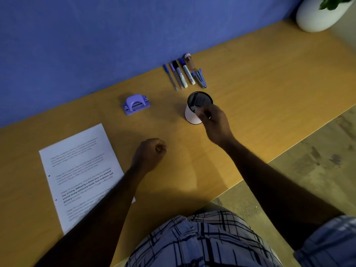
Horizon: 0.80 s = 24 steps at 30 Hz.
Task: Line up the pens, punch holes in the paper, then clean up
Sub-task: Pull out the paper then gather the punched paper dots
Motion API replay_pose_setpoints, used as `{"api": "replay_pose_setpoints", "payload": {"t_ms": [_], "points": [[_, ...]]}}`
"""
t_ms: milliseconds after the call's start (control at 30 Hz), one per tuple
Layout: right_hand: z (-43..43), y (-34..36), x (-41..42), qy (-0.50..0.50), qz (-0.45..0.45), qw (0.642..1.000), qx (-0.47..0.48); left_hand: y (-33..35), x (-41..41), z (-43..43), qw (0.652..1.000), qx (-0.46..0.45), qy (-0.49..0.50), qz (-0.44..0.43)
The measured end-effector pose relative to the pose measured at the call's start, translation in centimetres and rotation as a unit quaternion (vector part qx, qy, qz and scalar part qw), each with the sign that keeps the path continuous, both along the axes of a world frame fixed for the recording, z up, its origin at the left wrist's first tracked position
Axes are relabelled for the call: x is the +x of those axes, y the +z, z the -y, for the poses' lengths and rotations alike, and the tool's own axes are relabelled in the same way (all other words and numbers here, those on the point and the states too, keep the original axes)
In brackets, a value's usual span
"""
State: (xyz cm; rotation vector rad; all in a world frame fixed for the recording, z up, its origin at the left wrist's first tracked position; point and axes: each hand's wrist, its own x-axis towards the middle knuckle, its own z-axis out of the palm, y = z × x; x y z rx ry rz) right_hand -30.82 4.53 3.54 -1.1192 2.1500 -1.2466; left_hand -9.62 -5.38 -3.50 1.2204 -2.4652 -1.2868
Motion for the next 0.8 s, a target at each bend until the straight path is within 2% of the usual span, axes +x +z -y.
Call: {"api": "replay_pose_setpoints", "payload": {"t_ms": [267, 467, 567, 700, 800], "points": [[2.3, 0.6, -4.8, -0.013, -0.092, 0.993, 0.071, 1.8, -3.2, 1.8, 0.999, -0.029, -0.011, -0.009], [3.6, 0.6, -5.8, -0.033, -0.097, 0.989, 0.108, 2.1, -3.3, 3.0, 0.999, -0.051, 0.006, -0.008], [4.0, 0.6, -6.2, -0.014, -0.129, 0.981, 0.142, 1.8, -2.8, 3.3, 0.999, -0.053, 0.006, -0.010], [4.0, 1.1, -6.3, 0.048, -0.226, 0.954, 0.191, 1.4, -1.9, 3.3, 0.999, -0.045, 0.006, -0.003], [3.9, 1.4, -6.3, 0.051, -0.238, 0.951, 0.191, 1.2, -1.5, 3.2, 0.999, -0.040, 0.001, -0.002]]}}
